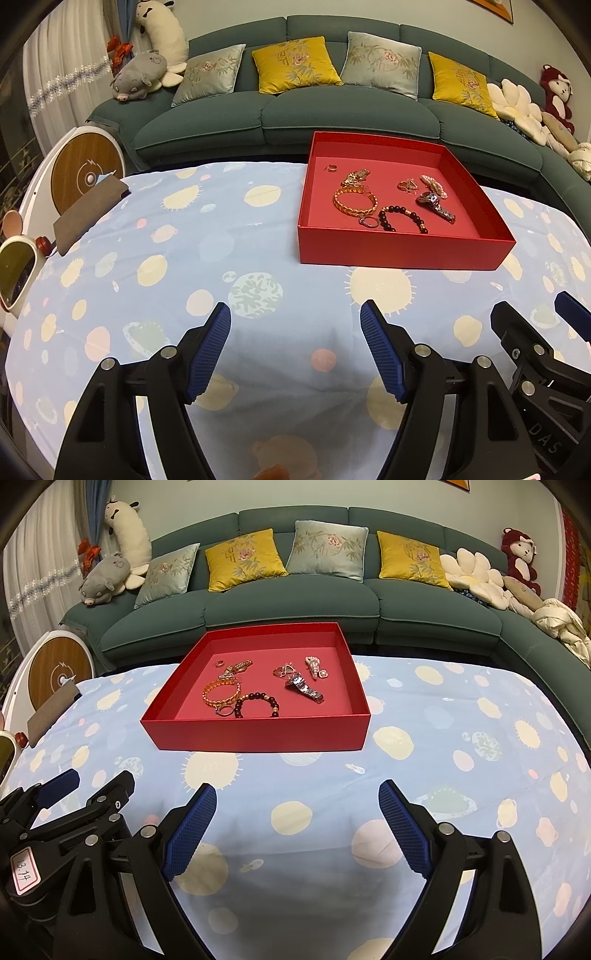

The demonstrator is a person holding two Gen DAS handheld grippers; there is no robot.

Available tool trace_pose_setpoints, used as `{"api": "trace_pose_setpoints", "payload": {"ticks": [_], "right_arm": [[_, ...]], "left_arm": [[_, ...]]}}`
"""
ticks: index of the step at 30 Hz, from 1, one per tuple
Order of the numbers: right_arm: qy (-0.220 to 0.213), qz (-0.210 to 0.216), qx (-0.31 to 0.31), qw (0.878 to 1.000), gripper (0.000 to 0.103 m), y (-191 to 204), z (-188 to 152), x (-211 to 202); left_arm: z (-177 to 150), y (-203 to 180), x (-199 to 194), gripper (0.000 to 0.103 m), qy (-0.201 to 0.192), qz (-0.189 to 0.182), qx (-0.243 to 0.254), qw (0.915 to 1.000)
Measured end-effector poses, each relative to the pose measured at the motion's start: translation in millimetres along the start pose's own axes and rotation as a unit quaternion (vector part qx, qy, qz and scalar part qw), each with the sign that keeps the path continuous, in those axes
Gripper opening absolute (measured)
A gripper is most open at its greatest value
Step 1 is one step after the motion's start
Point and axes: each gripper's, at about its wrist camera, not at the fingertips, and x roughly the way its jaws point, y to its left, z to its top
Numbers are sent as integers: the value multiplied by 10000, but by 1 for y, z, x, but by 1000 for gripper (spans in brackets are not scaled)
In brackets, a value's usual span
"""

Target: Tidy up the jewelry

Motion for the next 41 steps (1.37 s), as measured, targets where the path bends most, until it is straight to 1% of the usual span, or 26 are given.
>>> {"api": "trace_pose_setpoints", "payload": {"ticks": [6, 12, 25, 41], "right_arm": [[-34, 5, 10, 10000, 87, 0, 0, -1], [-32, 14, 6, 10000, 87, 0, 0, -1], [-22, 13, -27, 10000, 87, 2, -1, -1], [-42, 7, -20, 10000, 87, 2, -2, -2]], "left_arm": [[2, -2, -3, 70, -48, 22, 191, 9998], [0, 1, 0, 70, 78, -97, 32, 9999], [-2, -2, -2, 71, -89, 150, 190, 9997], [-2, -1, -3, 71, -119, 142, 117, 9998]]}}
